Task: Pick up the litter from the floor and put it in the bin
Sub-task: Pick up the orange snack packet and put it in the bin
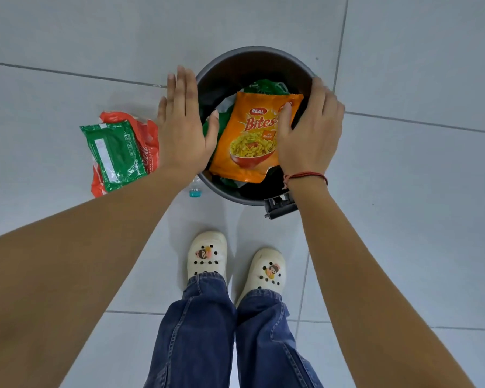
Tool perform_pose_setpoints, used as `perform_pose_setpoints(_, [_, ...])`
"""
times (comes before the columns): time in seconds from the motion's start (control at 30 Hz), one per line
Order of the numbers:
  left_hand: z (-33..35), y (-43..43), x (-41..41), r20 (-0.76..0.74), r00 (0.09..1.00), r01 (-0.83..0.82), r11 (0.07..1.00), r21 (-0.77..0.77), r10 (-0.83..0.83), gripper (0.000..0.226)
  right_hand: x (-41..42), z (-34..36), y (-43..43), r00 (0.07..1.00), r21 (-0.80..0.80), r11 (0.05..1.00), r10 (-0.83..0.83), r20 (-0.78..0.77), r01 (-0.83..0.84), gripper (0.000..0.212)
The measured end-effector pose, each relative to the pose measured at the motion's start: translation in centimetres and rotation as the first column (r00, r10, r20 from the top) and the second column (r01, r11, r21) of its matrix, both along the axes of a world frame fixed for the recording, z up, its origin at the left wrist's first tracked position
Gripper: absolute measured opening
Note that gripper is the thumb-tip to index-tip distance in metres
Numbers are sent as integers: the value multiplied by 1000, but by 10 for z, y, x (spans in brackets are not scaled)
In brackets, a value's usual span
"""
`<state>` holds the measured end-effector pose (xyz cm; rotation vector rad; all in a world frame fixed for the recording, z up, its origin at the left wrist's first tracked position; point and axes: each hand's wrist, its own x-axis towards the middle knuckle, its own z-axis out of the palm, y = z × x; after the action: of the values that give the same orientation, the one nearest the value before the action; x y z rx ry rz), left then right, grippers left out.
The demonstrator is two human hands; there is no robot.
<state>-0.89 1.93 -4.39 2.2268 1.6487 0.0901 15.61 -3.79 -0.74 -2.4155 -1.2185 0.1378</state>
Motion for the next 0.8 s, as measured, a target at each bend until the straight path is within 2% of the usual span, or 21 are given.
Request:
perform_pose_setpoints(0.07, [-1, 0, 1, 5, 1000, -1, 1000, 5, 1, 67, 10, -7, -2, 995, 1, 995, 97, 21, -97, 51])
perform_pose_setpoints(0.13, [-2, 0, 0, 14, 1000, -5, 1000, 7, 5, 67, 22, -20, -6, 979, -113, 976, 194, 67, -186, 56])
perform_pose_setpoints(0.23, [-4, 0, -1, 51, 999, -5, 1000, 15, 5, 67, 35, -31, -10, 966, -256, 943, 243, 92, -213, 63])
perform_pose_setpoints(0.3, [-3, -1, -1, 127, 992, -11, 999, 33, 7, 66, 37, -31, -11, 969, -250, 943, 240, 49, -221, 67])
perform_pose_setpoints(0.37, [-7, -3, -2, 297, 944, -159, 987, 24, 145, 65, 37, -30, -10, 975, -222, 951, 223, 16, -214, 69])
perform_pose_setpoints(0.4, [-13, -5, -7, 408, 856, -338, 941, -22, 317, 65, 36, -29, -9, 977, -216, 955, 212, 10, -205, 70])
perform_pose_setpoints(0.43, [-20, -8, -15, 503, 689, -551, 828, -104, 522, 64, 35, -29, -9, 979, -222, 955, 205, 14, -197, 71])
perform_pose_setpoints(0.47, [-29, -12, -26, 529, 495, -726, 662, -184, 690, 61, 35, -30, -9, 979, -242, 951, 204, 29, -191, 74])
perform_pose_setpoints(0.5, [-40, -19, -38, 480, 378, -829, 520, -206, 792, 57, 35, -30, -10, 976, -271, 943, 213, 50, -192, 79])
perform_pose_setpoints(0.53, [-51, -29, -50, 366, 394, -860, 479, -177, 843, 53, 35, -30, -10, 971, -302, 932, 228, 67, -198, 84])
perform_pose_setpoints(0.57, [-63, -41, -61, 229, 493, -836, 530, -145, 840, 51, 35, -31, -9, 967, -333, 920, 244, 77, -206, 89])
perform_pose_setpoints(0.63, [-82, -62, -70, 8, 752, -649, 743, -162, 659, 58, 36, -30, -9, 960, -375, 902, 265, 94, -212, 98])
perform_pose_setpoints(0.67, [-89, -67, -69, -54, 830, -551, 802, -231, 555, 62, 36, -32, -8, 957, -387, 898, 271, 105, -212, 102])
perform_pose_setpoints(0.73, [-103, -66, -60, -92, 919, -393, 860, -325, 384, 61, 36, -33, -8, 951, -391, 897, 278, 133, -207, 106])
perform_pose_setpoints(0.8, [-114, -57, -47, -92, 949, -314, 880, -358, 301, 59, 36, -35, -9, 947, -385, 900, 280, 155, -203, 106])
